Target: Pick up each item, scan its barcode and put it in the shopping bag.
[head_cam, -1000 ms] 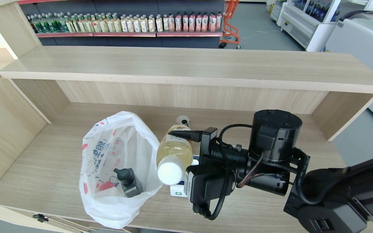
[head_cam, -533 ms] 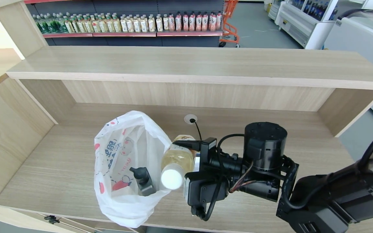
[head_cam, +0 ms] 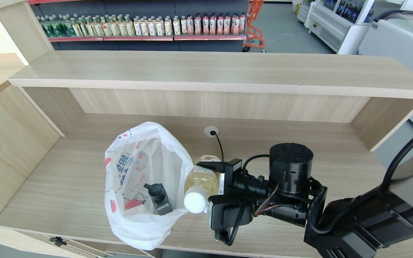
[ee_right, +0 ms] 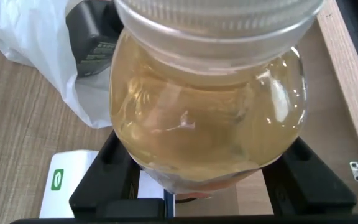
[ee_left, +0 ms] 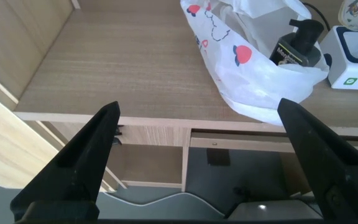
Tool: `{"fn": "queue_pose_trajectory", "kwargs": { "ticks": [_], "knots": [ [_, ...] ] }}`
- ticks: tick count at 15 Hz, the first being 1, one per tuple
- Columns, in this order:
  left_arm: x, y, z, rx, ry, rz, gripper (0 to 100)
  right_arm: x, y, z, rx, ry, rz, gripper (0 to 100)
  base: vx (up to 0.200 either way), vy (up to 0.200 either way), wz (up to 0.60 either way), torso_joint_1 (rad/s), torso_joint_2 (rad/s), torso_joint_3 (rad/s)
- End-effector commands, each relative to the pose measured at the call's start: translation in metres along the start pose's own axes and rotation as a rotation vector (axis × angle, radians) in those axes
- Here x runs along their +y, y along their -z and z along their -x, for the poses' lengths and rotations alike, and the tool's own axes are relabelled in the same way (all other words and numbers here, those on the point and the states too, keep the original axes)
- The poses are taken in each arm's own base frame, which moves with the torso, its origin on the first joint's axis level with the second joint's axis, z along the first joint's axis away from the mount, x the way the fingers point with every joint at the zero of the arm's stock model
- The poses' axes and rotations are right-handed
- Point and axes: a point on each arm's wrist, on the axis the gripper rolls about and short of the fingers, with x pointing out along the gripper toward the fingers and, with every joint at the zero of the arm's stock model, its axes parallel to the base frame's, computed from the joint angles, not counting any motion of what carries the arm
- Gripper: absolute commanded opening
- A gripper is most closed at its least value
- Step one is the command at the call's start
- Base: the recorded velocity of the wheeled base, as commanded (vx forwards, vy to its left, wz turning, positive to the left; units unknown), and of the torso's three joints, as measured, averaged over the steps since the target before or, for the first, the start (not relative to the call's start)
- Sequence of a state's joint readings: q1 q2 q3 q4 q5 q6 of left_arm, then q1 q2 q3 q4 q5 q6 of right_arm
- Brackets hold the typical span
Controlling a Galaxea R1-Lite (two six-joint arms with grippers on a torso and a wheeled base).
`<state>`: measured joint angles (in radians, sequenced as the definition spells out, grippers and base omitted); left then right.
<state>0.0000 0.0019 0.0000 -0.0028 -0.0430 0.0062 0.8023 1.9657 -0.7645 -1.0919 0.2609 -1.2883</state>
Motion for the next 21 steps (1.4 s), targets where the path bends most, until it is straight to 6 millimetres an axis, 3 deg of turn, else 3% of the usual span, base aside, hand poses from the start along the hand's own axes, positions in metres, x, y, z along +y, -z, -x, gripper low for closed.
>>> {"fn": "queue_pose_trajectory", "kwargs": {
  "ticks": [1,4,8,16,21],
  "knots": [
    [0.0,0.0,0.0,-0.001,0.0,0.0,100,0.003,0.002,0.003,0.008,-0.01,-0.002,0,0.0,0.0,0.0,0.0,0.0,0.0],
    [0.0,0.0,0.0,-0.001,0.0,0.0,100,0.021,0.006,0.014,0.091,0.013,0.0,0,0.0,0.0,0.0,0.0,0.0,0.0],
    [0.0,0.0,0.0,-0.001,0.0,0.0,100,0.025,0.007,0.021,0.108,0.008,0.001,0,0.0,0.0,0.0,0.0,0.0,0.0],
    [0.0,0.0,0.0,-0.001,0.0,0.0,100,0.029,0.011,0.017,0.111,0.018,0.013,0,0.0,0.0,0.0,0.0,0.0,0.0],
    [0.0,0.0,0.0,-0.001,0.0,0.0,100,0.032,0.026,0.011,0.122,0.058,0.036,0,0.0,0.0,0.0,0.0,0.0,0.0]
  ]
}}
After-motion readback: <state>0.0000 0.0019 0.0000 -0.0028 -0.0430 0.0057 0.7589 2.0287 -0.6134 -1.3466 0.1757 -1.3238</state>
